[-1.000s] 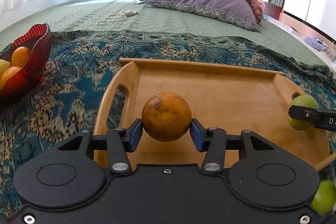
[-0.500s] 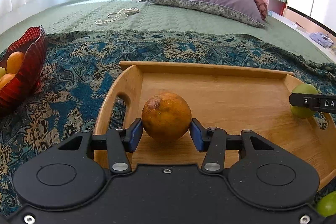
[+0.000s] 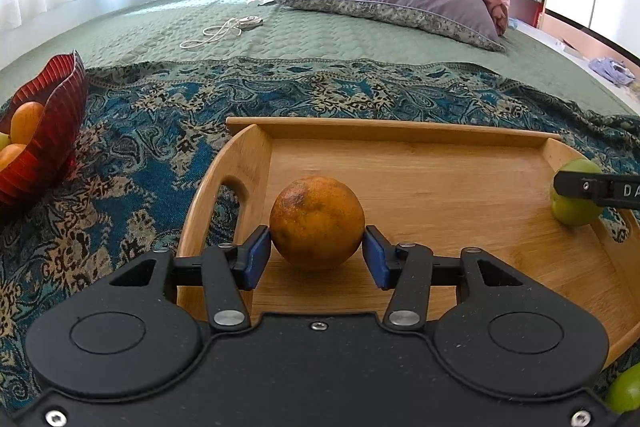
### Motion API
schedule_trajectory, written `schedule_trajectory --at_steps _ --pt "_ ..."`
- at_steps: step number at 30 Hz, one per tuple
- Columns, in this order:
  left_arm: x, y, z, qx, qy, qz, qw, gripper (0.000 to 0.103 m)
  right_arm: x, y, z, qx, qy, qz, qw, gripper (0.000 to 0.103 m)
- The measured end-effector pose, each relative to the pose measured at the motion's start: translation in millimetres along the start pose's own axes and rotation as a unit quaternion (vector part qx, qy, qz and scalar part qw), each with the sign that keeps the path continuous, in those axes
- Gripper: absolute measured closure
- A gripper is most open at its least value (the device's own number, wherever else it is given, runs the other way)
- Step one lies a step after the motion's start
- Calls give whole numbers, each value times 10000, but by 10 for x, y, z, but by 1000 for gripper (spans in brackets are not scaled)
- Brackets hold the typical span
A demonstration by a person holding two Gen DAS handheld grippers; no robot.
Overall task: Organize fruits
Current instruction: 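Carry both fruits onto the wooden tray and open both tools to release them, then withdraw the left tool toward a small tangerine while the right tool moves to another green fruit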
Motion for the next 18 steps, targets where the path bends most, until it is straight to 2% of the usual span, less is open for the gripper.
schedule_trajectory --at_steps 3,7,18 --pt "46 -4 15 -84 -58 90 9999 44 28 -9 -26 59 -19 1 10000 28" --pt "118 -5 19 -148 -63 128 9998 30 76 -5 -60 123 -48 23 9999 20" --pt "393 89 18 -189 34 317 9993 17 242 74 -79 365 -83 48 9993 12"
Point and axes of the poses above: each gripper's, at about its wrist camera, not at the fingertips, and x roughly against the way its jaws point, z to its right, y to its underside, the point moved 2 cm from there along -x, roughly the way its jaws point, and after that the axes turned 11 degrees about -x, right-handed, at the moved point
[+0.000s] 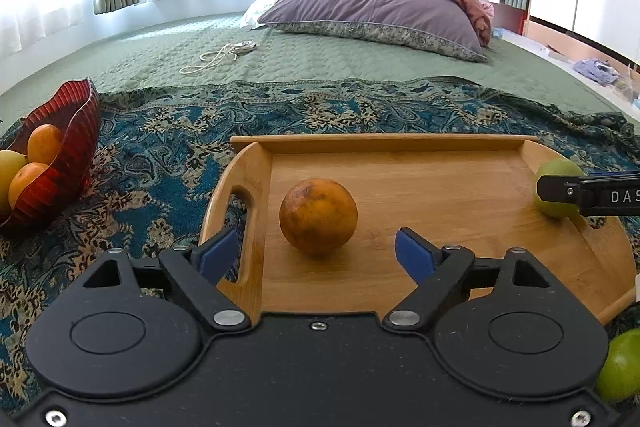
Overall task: Organize fruits
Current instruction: 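Withdraw the left tool toward a small tangerine while the right tool moves to another green fruit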
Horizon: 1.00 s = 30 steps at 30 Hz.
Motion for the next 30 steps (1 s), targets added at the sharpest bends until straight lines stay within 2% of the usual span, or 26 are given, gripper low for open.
schedule_trajectory --at_steps 6,11,19,30 --pt "188 117 -2 44 151 68 9999 12 224 135 22 188 -163 132 9996 1" --pt "363 241 21 29 127 161 9998 9 455 285 37 425 -277 273 9983 0" --pt "679 488 80 112 289 326 9990 5 820 481 76 499 -523 568 9958 0" --pt "1023 779 149 192 258 543 9980 1 1162 917 74 761 -508 1031 9905 0"
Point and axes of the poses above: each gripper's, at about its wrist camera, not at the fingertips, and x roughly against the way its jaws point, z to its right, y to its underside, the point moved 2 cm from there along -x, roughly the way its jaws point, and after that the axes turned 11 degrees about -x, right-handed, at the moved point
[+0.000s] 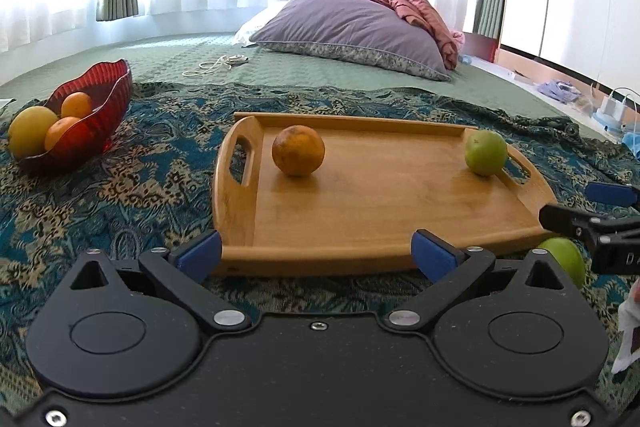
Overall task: Organize fruits
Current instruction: 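Withdraw the left tool toward a small tangerine while the right tool moves to another green fruit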
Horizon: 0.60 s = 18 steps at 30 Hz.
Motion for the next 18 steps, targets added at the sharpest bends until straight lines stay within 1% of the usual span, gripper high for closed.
schedule_trajectory --at_steps 5,8,18 --pt "73 147 38 -37 -49 -18 10000 1 98 188 -36 82 8 51 10000 0" --pt "110 219 71 -65 -170 6 9998 1 122 284 -45 45 38 26 10000 0" --pt "158 384 129 -66 -217 -67 9997 1 198 451 -51 51 277 99 9996 0"
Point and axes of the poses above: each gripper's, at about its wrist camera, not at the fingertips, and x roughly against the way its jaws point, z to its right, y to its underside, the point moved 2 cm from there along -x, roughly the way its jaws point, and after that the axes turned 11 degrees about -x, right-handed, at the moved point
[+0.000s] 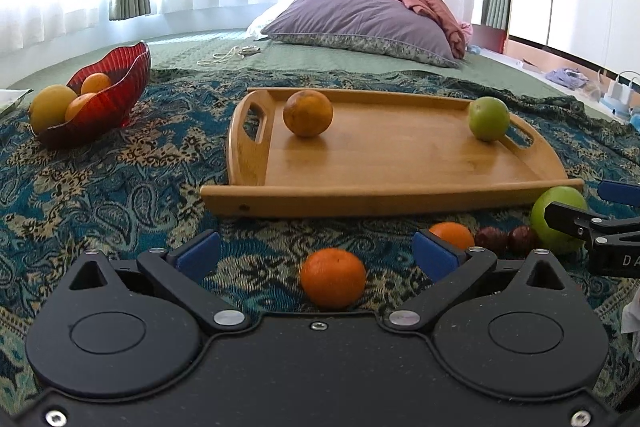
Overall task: Organize fruits
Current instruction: 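Withdraw the left tool toward a small tangerine while the right tool moves to another green fruit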
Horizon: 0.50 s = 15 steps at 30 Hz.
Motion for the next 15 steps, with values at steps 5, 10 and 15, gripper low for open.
schedule_trajectory --at_steps 5,10,15 --pt "23 47 30 -22 25 -18 10000 6 -2 42 19 -55 50 7 10000 0" --pt "10 78 63 -71 72 -94 9999 18 -5 77 16 -9 37 6 10000 0" --pt "-12 110 86 -66 99 -159 9998 25 -18 90 -8 96 -11 -30 9999 1"
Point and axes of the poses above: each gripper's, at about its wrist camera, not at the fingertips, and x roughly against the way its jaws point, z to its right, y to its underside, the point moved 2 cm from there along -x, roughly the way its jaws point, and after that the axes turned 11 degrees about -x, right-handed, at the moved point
